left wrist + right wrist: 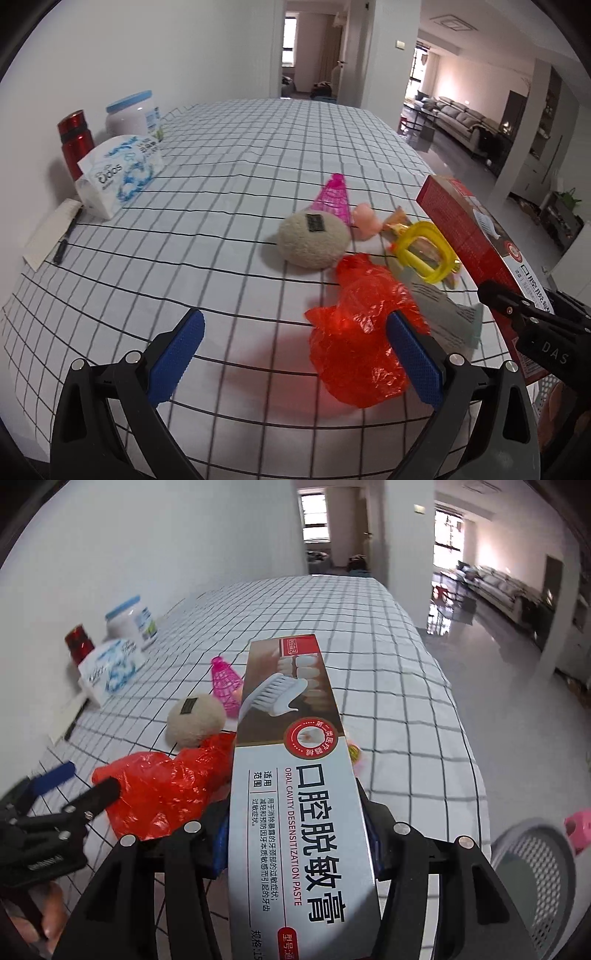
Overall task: Collect trash
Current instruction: 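Grasp the red plastic bag with the left tool while the right tool holds the box, then carry the bag and box with both tools over the grey basket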
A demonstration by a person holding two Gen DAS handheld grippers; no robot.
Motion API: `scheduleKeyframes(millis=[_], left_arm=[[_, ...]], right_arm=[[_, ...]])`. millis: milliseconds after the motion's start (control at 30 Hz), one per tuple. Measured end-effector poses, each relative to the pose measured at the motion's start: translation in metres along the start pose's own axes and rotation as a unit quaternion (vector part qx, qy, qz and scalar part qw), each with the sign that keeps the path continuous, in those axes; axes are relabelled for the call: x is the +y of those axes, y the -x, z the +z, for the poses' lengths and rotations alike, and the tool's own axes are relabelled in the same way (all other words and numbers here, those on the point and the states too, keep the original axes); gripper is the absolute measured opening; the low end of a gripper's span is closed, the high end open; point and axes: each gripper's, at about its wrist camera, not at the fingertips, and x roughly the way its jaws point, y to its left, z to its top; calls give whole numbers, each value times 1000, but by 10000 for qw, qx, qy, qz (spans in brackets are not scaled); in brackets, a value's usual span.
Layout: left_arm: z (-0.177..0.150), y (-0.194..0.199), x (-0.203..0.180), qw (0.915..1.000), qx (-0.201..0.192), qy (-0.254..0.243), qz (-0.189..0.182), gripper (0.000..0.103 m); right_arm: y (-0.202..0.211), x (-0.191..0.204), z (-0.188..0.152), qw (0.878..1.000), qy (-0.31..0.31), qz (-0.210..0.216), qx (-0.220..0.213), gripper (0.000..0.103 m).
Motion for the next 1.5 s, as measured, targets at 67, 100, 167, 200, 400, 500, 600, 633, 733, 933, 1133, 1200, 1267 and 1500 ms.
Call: scheduleKeyframes(millis=[67, 100, 167, 200, 400, 500, 600, 633, 733, 933, 1133, 1200, 1267, 1500], left_arm=[[0, 2, -9, 9999, -40, -88, -89, 97], [2, 2, -11, 9998, -47, -116, -130, 97], [3, 0, -16, 9996, -40, -134, -228, 97], [3, -2, -20, 9995, -24, -129, -293, 97], [-2, -29, -29, 9994, 228, -132, -239, 97], [-7, -38, -33, 9993, 269, -237, -134, 95], [-10, -38, -39, 9989, 223, -394, -119, 72], [-11, -38, -39, 9988, 241, -408, -138, 67], [-12, -37, -37, 9987, 256, -351, -262, 52], [-11, -17, -35, 9987, 23, -317, -387, 26], [-5, 19, -45, 9972, -445, -384, -470, 25], [-2, 29, -50, 9960, -551, -435, -544, 25], [-3, 39, -60, 9944, -659, -529, -638, 25], [-16, 53, -127, 9831, -688, -1094, -1296, 25]], right_arm=[[8, -6, -6, 9999, -110, 9, -60, 53], [11, -10, -9, 9998, -151, 5, -86, 53], [16, -15, -14, 9996, -244, 4, -116, 53], [18, -17, -16, 9995, -288, 4, -125, 53], [26, -29, -28, 9987, -478, -5, -177, 53], [27, -33, -35, 9984, -542, -34, -165, 53], [27, -38, -40, 9980, -617, -38, -147, 53], [27, -39, -42, 9979, -631, -38, -148, 53], [29, -41, -48, 9977, -661, -50, -160, 53], [39, -50, -58, 9965, -796, -71, -257, 53], [52, -64, -69, 9946, -957, -70, -396, 53], [59, -70, -73, 9937, -1016, -103, -463, 53], [65, -77, -77, 9925, -1095, -145, -517, 53], [91, -112, -103, 9865, -1406, -546, -642, 53]])
